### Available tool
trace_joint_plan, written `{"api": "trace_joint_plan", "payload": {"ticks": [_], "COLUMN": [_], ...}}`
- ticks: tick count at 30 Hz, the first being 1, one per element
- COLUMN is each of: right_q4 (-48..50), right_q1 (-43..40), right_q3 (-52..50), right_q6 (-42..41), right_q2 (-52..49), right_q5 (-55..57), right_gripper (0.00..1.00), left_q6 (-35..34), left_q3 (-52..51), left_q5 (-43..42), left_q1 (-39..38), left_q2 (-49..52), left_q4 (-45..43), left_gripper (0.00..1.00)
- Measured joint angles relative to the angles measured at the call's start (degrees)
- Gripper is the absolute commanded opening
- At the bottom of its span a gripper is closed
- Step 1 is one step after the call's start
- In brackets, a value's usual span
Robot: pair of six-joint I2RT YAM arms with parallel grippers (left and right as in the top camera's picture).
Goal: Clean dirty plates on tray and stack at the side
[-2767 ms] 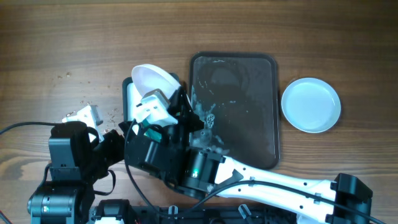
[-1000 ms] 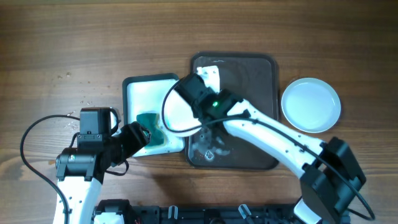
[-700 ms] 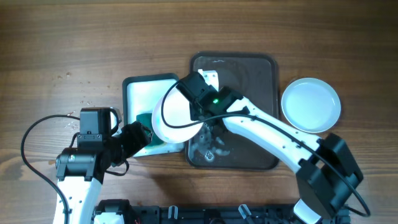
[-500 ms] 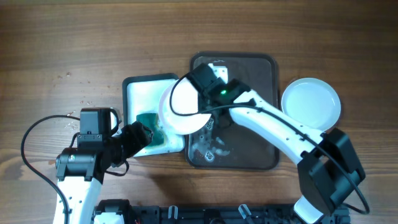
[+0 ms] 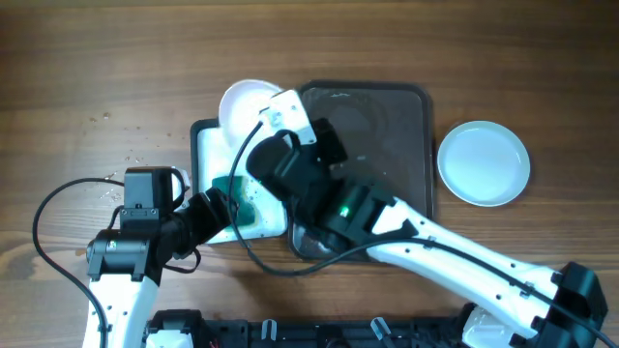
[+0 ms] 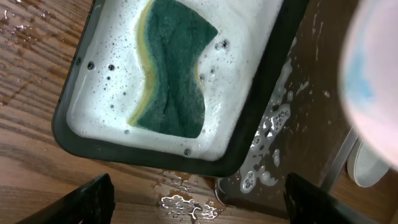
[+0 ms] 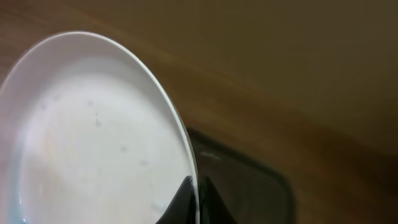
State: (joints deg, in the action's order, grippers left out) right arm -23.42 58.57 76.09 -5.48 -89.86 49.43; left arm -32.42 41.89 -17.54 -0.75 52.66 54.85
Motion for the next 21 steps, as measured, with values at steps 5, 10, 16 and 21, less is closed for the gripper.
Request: {"api": "trace_joint_plan", "payload": {"ticks": [5, 10, 16, 21], "right_q4": [11.3, 23.0, 25.7, 27.4], "right_q1": [3.8, 8.4, 10.5, 12.2], "right_q3": [-0.1, -0.2, -0.2, -0.2], "right_q6": [13.9, 31.0, 44.8, 48.1], "right_q2": [-0.8, -1.2, -1.2, -1.2], "right_q5": [14.0, 21.2, 23.3, 23.9], "right_gripper": [0.04, 0.04, 0.04, 0.04], "left_q6": [0.0, 0.0, 0.0, 0.0], "left_q3": [0.0, 0.0, 0.0, 0.0], "left_q5": [0.0, 0.0, 0.0, 0.0], "left_q1": [0.0, 0.0, 0.0, 0.0], "left_q2": [0.0, 0.0, 0.0, 0.0], "left_q4": [0.1, 0.2, 0.2, 0.2], "left_gripper": [0.85, 0.87, 0.88, 0.88]}}
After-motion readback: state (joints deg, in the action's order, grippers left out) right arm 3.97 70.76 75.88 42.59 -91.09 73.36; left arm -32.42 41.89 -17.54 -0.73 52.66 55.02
